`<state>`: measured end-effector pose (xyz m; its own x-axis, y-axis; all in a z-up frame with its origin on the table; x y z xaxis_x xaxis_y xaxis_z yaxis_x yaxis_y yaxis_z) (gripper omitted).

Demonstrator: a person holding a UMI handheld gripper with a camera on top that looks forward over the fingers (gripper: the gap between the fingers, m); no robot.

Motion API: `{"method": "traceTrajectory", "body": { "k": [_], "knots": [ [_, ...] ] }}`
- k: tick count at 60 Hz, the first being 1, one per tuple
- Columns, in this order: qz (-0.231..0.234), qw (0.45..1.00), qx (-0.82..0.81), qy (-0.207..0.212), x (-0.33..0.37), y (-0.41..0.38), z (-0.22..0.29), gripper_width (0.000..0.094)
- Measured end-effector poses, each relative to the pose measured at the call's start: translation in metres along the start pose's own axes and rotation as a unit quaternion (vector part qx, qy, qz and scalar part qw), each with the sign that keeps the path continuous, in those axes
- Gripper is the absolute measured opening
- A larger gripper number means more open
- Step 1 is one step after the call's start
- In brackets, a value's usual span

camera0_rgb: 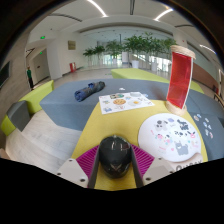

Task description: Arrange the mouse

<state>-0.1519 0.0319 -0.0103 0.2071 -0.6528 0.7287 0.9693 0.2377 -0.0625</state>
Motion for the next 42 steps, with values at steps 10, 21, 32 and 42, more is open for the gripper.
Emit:
{"method": "traceTrajectory", "body": {
  "k": [10,21,32,42],
  "knots": [
    [0.01,1.0,-0.004,0.014,0.01,-0.01,0.014,0.0438],
    [-0.039,0.99,0.041,0.126,0.078,0.03,0.108,0.0404],
    [-0.111,0.989,-0.039,0.09,0.06,0.157,0.089,0.0381],
    [-0.1,0.993,-0.067,0.008,0.01,0.179,0.026,0.0379]
  ]
}}
Point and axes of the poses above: the point between the fingertips, and its own axes, seen from behind it with the camera up: y to the right, z up, x backward, against the way the camera looks, the point moved 1 cm from there along x, backward, against the way the camera looks, and after that the axes turned 10 degrees about -y, right-handed, at the moved point
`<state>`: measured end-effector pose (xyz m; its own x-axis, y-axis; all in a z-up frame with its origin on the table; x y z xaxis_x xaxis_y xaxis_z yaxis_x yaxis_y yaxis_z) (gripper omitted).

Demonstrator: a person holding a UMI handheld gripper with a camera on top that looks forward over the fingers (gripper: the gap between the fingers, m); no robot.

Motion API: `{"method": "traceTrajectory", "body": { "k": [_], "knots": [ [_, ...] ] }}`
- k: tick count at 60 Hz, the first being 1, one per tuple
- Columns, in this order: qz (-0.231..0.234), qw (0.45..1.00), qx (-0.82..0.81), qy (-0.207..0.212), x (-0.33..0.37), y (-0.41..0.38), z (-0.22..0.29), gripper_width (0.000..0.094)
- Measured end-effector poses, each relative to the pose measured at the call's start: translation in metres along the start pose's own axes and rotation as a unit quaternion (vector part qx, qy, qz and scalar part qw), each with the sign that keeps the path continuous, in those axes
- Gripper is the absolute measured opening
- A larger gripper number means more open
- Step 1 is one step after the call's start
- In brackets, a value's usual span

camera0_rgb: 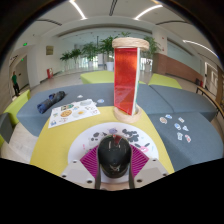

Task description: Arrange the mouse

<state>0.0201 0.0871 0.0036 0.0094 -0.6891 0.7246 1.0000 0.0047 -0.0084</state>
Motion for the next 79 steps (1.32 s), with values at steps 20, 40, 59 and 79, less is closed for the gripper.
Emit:
{"method": "traceTrajectory", "body": {
  "k": [20,40,59,79],
  "knots": [
    [-0.018,0.999,0.016,-0.035,0.006,0.011,-0.005,0.085],
    [-0.009,1.0,0.022,0.014,0.152,-0.026,-0.049,0.084],
    [-0.004,0.996,0.066,0.055,0.24,-0.08,-0.11,0.0838],
    [-0.027,0.996,0.068,0.043,0.234,-0.062,-0.126,0.0835]
  ]
}}
Point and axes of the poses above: the point between the fingertips, and its own axes, seen from behind it with the camera up: y to the right, z up, x backward, against the way the camera looks, the point moved 1 cm from there along x, backward, against the way the camera looks, and after that the axes turned 10 degrees about -y, right-handed, at the moved point
